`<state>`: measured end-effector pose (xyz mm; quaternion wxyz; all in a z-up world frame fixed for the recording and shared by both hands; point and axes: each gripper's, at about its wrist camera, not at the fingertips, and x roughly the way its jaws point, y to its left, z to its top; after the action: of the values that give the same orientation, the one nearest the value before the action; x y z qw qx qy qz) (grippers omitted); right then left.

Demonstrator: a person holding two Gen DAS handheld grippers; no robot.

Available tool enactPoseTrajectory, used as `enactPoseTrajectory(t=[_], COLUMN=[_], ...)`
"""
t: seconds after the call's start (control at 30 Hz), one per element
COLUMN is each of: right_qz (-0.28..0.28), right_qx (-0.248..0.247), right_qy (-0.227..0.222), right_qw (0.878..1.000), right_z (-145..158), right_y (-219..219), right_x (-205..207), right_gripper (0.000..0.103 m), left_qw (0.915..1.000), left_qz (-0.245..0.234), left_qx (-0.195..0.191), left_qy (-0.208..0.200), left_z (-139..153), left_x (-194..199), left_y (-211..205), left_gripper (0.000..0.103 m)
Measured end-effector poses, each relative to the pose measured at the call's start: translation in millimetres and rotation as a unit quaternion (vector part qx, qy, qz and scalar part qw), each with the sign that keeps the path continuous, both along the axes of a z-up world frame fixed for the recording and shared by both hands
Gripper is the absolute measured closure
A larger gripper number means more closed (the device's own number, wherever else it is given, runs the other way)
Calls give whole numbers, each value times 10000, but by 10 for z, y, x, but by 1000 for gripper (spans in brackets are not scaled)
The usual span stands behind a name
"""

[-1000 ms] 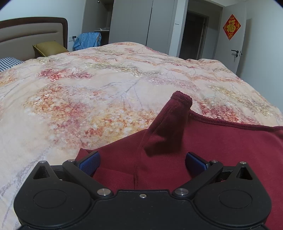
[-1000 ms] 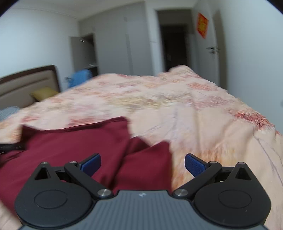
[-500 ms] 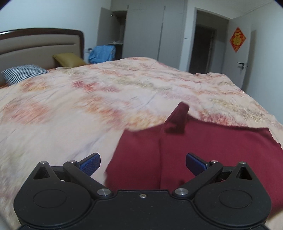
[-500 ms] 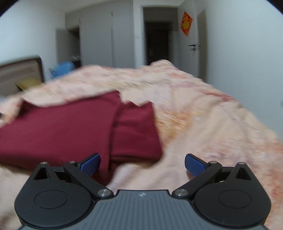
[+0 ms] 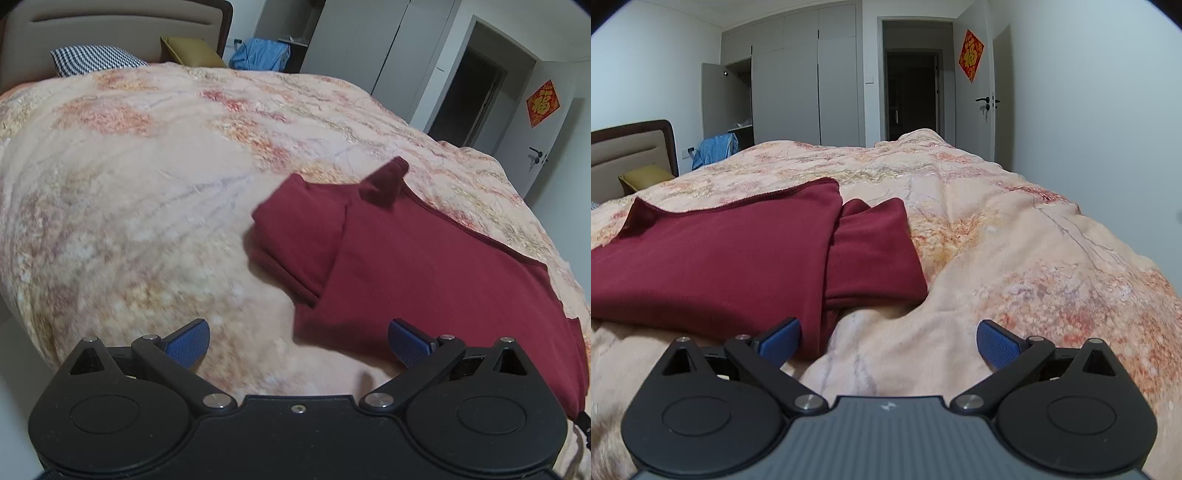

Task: Fold small clothes

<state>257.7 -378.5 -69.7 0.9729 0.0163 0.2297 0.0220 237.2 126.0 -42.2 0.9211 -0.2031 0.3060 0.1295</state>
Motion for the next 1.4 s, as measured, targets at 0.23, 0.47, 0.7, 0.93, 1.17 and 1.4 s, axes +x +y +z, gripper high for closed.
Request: enactPoseTrajectory(t=[0.23, 0.47, 0.7, 0.93, 1.17, 1.4], right_qz=[85, 877, 1997, 2036, 1910, 1994], right_qx=[-266, -430, -481, -777, -697, -317], right_qy=[-400, -643, -593, -527, -843, -714], right_qw=[9988, 9931, 9769, 9745, 9755, 9768], right_z=[207, 473, 632, 446, -24, -55], right_y=[150, 632, 1516, 1997, 1927, 1806], right_x=[-167, 158, 725, 949, 645, 692], right_gripper=[0, 0, 0, 0, 0, 0], left_qw=[9999, 9998, 9996, 9995, 9999, 9983], left_qz=[-113, -108, 8, 57, 61, 79], left_qx=[-80, -174, -266, -273, -30, -503], left_qy=[13, 22, 92, 145, 114, -296], left_z=[6, -45, -89, -126, -199, -138], left_x=[55, 47, 8, 18, 29, -76], left_y=[-106, -95, -13, 32, -41, -83], left_gripper=[1, 1, 1, 1, 1, 1])
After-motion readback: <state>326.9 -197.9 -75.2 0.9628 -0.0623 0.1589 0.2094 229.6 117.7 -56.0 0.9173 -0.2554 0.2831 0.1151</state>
